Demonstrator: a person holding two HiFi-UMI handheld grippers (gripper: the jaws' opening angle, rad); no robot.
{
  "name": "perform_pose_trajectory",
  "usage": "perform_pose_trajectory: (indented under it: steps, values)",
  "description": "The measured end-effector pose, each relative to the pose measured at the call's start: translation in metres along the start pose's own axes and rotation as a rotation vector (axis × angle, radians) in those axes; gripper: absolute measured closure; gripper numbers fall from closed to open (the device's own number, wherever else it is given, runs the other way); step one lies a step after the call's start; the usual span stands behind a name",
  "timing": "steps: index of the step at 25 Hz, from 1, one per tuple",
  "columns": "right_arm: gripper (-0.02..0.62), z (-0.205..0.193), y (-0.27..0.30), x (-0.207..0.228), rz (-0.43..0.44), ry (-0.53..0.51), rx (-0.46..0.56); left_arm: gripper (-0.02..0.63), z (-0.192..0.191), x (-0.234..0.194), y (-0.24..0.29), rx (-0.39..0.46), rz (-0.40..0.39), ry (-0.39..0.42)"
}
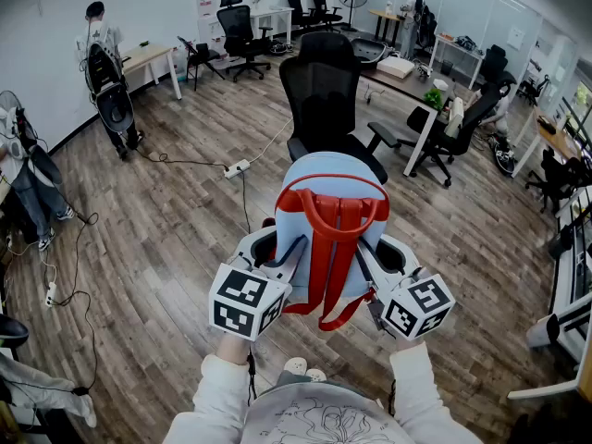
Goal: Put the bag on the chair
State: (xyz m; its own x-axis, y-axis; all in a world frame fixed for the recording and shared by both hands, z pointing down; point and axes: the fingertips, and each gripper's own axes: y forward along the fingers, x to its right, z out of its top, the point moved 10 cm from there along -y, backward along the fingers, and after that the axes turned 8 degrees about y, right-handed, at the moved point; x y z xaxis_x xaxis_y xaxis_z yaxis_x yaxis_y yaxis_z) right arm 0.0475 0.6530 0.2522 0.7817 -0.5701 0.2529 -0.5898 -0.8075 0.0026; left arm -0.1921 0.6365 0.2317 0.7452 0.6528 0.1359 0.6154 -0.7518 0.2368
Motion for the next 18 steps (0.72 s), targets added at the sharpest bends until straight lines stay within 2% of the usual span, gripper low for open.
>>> perform_pose_trajectory:
  steps: [18]
  values:
    - [0.512, -0.009, 0.043, 0.008, -0.028, 0.007, -0.002, 0.479, -0.011, -0.043, 0.023, -0.004, -0.025, 0.0]
